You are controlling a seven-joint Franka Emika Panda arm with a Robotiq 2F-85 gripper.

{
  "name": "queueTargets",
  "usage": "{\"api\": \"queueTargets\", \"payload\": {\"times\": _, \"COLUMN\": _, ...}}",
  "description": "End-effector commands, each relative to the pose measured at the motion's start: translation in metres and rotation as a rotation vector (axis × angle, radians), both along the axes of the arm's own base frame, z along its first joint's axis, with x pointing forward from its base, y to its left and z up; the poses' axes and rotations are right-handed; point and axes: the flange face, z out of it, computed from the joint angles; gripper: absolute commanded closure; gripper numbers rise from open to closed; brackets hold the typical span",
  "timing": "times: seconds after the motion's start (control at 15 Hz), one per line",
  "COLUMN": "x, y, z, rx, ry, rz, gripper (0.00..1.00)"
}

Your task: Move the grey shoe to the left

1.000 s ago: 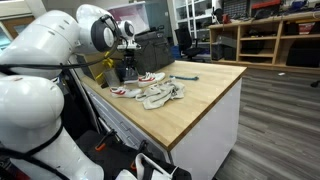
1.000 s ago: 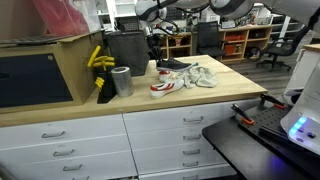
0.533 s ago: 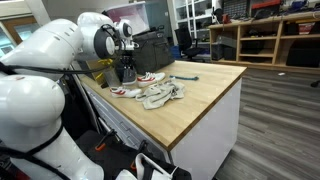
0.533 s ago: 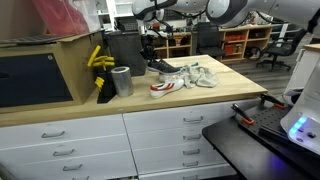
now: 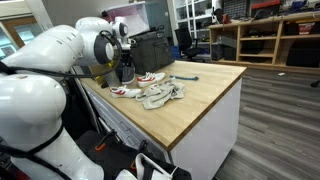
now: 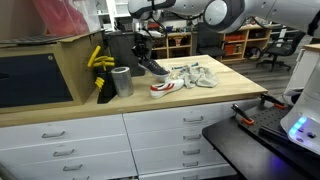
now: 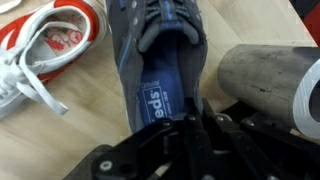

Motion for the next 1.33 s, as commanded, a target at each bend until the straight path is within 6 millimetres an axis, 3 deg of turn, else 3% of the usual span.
{"api": "queueTargets", "payload": {"times": 0.0, "x": 0.006, "y": 0.008, "z": 0.014, "rx": 0.023, "ry": -0.079, "rz": -0.067, "gripper": 0.75}}
{"api": "queueTargets", "payload": {"times": 0.4, "x": 0.016, "y": 0.005, "z": 0.023, "rx": 0.028, "ry": -0.163, "rz": -0.086, "gripper": 0.27}}
{"api": "queueTargets", "payload": {"times": 0.47, "x": 0.014, "y": 0.009, "z": 0.015, "rx": 0.022, "ry": -0.154, "rz": -0.079, "gripper": 0.20}}
{"api": "queueTargets", "payload": {"times": 0.67, "x": 0.014, "y": -0.005, "z": 0.001, "rx": -0.013, "ry": -0.101, "rz": -0.061, "gripper": 0.01}}
{"api": "queueTargets", "payload": {"times": 0.87, "x": 0.013, "y": -0.026, "z": -0.017, "rx": -0.067, "ry": -0.019, "rz": -0.053, "gripper": 0.00}}
{"api": "queueTargets", "payload": {"times": 1.27, "x": 0.012, "y": -0.093, "z": -0.041, "rx": -0.163, "ry": 0.143, "rz": -0.017, "gripper": 0.00}}
